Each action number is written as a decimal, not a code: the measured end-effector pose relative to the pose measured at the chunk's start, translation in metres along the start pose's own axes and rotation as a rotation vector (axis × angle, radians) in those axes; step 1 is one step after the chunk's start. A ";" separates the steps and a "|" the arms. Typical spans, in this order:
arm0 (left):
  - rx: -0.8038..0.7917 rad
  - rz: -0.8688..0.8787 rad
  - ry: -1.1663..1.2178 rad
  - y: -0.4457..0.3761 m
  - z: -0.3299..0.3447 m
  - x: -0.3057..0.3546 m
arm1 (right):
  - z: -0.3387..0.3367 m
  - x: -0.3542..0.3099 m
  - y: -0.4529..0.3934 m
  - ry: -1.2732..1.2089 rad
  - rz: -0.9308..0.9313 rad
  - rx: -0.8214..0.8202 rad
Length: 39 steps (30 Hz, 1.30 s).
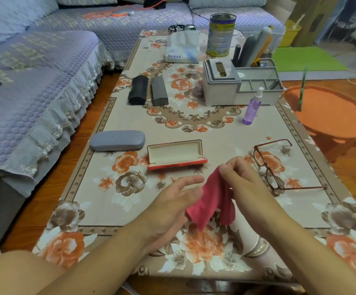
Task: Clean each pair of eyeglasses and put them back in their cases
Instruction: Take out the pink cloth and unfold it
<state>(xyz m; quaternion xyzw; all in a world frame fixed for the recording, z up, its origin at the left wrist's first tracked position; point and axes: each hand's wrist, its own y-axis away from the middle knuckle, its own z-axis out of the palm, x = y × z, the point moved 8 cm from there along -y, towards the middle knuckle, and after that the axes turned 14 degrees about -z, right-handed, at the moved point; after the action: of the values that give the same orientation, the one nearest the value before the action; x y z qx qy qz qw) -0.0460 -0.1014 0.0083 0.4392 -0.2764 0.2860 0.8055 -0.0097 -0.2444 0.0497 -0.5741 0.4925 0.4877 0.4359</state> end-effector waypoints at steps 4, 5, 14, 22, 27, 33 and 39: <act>0.159 0.062 0.009 0.002 -0.012 0.007 | -0.016 -0.002 -0.006 0.086 -0.020 -0.003; 0.162 0.089 0.065 0.004 -0.016 0.011 | -0.016 -0.002 -0.007 0.045 -0.022 -0.058; 0.432 0.440 -0.471 0.036 -0.034 0.076 | -0.012 -0.003 -0.016 -0.044 -0.065 -0.225; 0.542 0.926 -0.792 0.082 -0.031 0.113 | -0.005 -0.082 -0.012 0.489 -0.857 0.008; 0.550 0.692 -1.437 0.038 -0.049 0.063 | 0.008 0.004 -0.017 0.687 -0.614 -0.262; 0.548 0.605 -1.528 0.020 -0.039 0.038 | -0.014 0.007 -0.011 0.778 -0.560 -0.150; 0.511 0.632 -1.573 0.021 -0.012 0.012 | -0.130 0.021 0.004 0.906 -0.132 0.361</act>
<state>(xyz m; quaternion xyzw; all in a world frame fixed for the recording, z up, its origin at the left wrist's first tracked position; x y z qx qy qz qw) -0.0497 -0.0794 0.0229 0.5784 -0.7864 0.1632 0.1429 0.0046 -0.3757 0.0481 -0.6737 0.6718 0.0675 0.3004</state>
